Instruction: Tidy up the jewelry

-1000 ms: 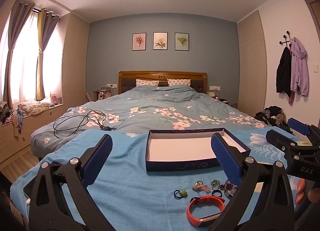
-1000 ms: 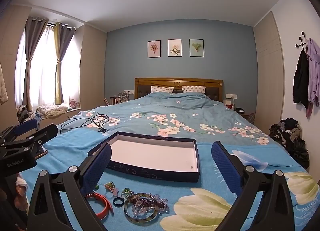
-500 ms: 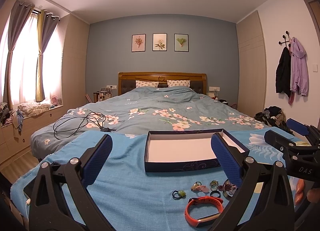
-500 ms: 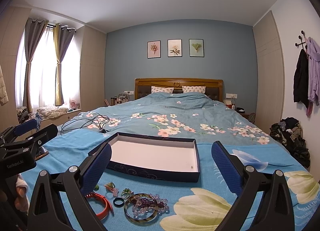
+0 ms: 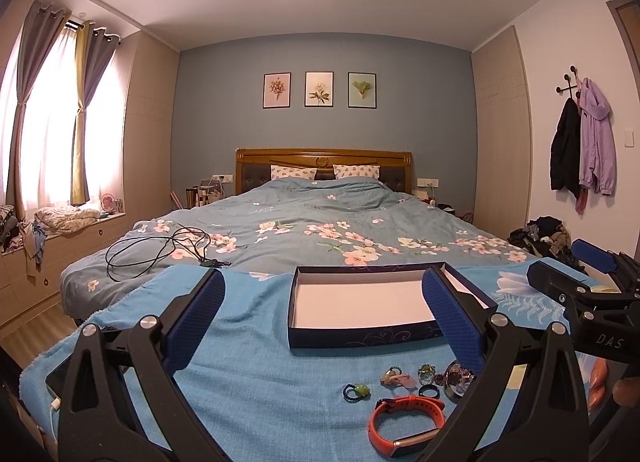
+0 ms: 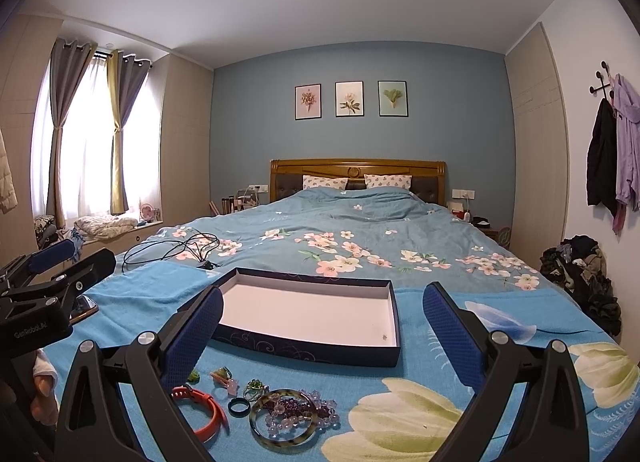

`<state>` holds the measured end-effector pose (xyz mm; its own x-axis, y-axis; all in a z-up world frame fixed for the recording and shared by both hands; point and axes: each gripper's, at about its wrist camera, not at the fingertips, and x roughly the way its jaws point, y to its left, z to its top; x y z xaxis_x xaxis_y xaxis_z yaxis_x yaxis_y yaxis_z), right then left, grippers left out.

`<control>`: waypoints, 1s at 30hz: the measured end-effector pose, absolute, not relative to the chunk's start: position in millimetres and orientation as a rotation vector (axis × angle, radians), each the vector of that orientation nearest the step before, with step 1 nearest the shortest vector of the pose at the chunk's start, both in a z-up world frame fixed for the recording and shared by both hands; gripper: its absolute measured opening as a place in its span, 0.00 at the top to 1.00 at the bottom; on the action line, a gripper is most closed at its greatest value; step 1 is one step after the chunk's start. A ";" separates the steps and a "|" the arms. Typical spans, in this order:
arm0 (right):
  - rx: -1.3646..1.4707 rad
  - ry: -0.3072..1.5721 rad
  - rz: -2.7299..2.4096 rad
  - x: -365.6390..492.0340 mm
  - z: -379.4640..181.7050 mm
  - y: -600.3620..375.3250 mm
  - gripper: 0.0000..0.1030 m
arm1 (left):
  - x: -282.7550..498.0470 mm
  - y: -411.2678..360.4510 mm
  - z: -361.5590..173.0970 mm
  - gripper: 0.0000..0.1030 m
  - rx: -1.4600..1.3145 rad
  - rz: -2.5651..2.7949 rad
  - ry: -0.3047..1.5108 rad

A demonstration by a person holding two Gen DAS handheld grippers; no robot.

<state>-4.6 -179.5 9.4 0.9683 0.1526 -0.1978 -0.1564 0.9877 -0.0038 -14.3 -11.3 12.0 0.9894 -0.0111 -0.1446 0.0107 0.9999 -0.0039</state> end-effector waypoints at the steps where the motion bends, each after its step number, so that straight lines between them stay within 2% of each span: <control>1: -0.021 0.200 0.155 -3.6 9.8 -178.8 0.06 | -15.2 -10.4 11.8 0.06 -0.004 -0.009 0.144; 30: -0.014 0.197 0.159 -2.2 10.9 -176.9 0.06 | -16.9 -5.7 11.4 0.06 -0.012 -0.014 0.127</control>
